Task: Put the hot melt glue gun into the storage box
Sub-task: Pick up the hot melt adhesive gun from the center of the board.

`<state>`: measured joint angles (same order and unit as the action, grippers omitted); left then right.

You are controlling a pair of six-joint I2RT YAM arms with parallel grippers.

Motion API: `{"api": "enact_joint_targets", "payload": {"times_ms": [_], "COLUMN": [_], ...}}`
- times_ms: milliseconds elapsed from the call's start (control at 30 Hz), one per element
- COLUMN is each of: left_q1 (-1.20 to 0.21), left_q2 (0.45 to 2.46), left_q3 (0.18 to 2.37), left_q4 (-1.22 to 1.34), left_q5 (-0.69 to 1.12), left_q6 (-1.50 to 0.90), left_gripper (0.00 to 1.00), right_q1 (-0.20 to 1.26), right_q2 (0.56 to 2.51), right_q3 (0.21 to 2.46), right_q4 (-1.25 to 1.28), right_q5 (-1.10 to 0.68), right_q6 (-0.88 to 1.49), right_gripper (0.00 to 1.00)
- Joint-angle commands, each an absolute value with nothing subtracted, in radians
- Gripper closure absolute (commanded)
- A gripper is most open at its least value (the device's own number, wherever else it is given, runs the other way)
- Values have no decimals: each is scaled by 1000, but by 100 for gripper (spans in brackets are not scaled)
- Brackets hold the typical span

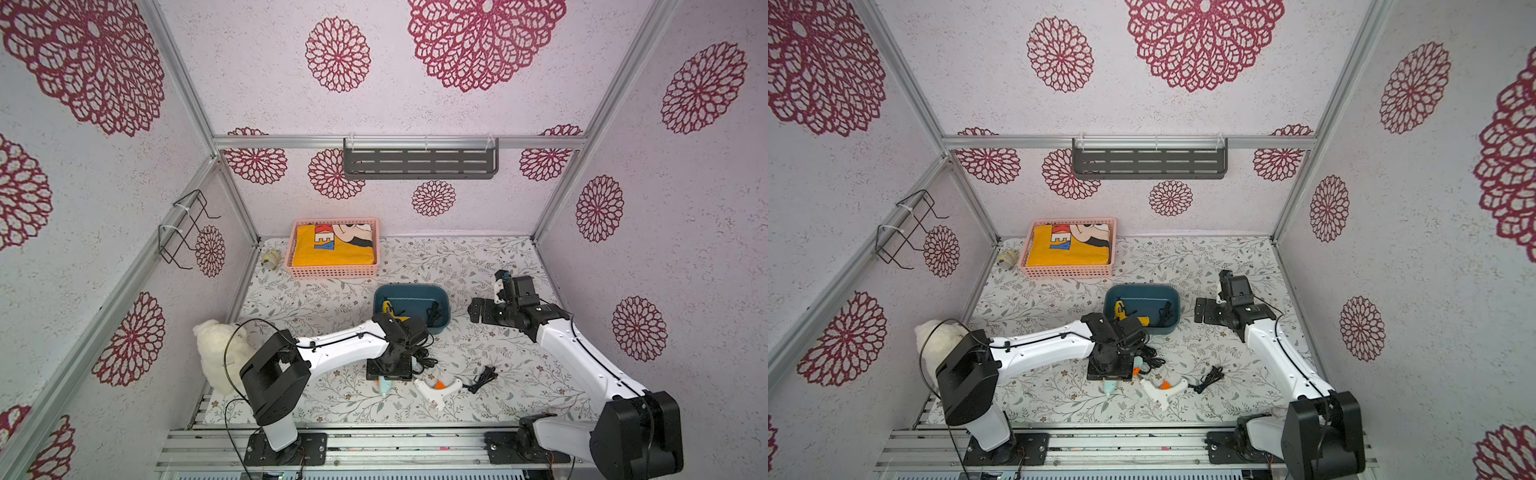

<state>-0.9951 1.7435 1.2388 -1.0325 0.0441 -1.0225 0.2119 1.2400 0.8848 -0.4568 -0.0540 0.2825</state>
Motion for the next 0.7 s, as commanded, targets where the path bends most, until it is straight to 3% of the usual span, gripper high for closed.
{"api": "enact_joint_targets", "payload": {"times_ms": [0, 667], "left_q1": [-999, -933], "left_q2": [1751, 1792], "left_q3": [1239, 1235], "left_q4": [-1017, -1056], "left_q5": [42, 73], "left_q6": [-1011, -970], "left_gripper": [28, 31], "right_q1": [209, 210], "right_q2": [1218, 1244], "right_q3": [888, 878], "right_q4": [-471, -453], "right_q5": [-55, -58], "right_q6": [291, 313], "right_gripper": [1, 1]}}
